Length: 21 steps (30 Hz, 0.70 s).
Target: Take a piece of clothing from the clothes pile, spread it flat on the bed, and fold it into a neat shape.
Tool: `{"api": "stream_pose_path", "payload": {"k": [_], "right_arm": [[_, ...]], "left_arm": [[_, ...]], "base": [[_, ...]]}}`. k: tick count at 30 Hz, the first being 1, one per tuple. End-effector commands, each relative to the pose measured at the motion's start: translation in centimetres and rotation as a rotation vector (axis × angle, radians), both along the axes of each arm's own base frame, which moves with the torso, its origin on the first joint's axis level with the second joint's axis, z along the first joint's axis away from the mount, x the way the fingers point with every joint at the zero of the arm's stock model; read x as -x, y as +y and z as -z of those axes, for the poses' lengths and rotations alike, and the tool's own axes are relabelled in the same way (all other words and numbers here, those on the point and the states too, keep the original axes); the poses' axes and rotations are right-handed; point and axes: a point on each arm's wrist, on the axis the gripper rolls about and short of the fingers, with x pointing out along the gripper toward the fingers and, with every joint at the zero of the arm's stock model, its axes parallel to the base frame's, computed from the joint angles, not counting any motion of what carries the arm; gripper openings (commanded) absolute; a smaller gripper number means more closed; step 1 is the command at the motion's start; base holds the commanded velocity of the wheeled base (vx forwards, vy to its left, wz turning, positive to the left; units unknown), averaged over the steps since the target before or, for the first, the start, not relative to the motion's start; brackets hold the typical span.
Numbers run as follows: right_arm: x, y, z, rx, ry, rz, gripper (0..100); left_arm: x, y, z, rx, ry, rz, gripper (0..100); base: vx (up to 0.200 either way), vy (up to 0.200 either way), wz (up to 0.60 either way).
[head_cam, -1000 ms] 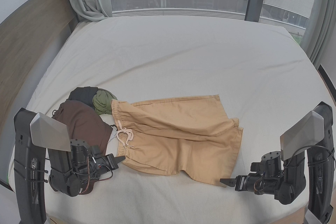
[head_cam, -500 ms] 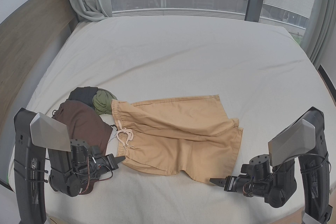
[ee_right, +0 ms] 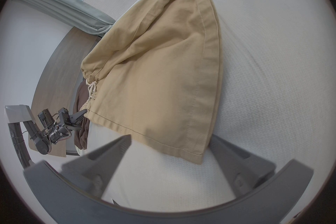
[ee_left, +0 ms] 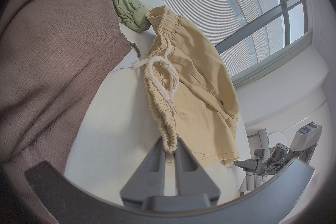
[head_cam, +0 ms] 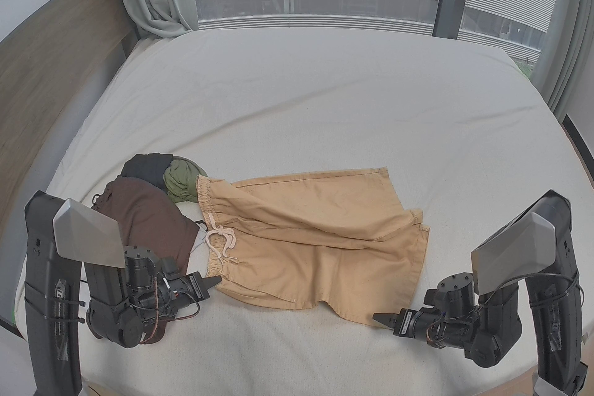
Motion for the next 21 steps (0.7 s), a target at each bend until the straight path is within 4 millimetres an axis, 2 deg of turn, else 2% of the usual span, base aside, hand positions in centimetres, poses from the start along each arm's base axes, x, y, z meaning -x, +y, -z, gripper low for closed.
{"api": "stream_pose_path", "payload": {"k": [1, 12, 16, 18, 21], "right_arm": [[0.1, -0.1, 0.3, 0.007, 0.01, 0.001, 0], [0.2, -0.4, 0.2, 0.011, 0.014, 0.01, 0], [1.1, -0.9, -0.2, 0.027, 0.035, 0.01, 0], [1.3, -1.0, -0.7, 0.027, 0.028, 0.008, 0], [1.9, -1.4, -2.2, 0.017, 0.01, 0.01, 0]], "left_arm": [[0.0, 0.0, 0.0, 0.0, 0.001, 0.0, 0], [0.0, 0.0, 0.1, 0.0, 0.003, 0.0, 0], [0.1, 0.2, -0.1, 0.004, 0.006, -0.01, 0], [0.4, 0.2, -0.2, 0.006, 0.012, -0.01, 0], [1.5, 0.5, -1.6, 0.016, 0.02, -0.005, 0]], "base": [[0.0, 0.0, 0.0], [0.0, 0.0, 0.0], [0.0, 0.0, 0.0], [0.0, 0.0, 0.0], [0.0, 0.0, 0.0]]}}
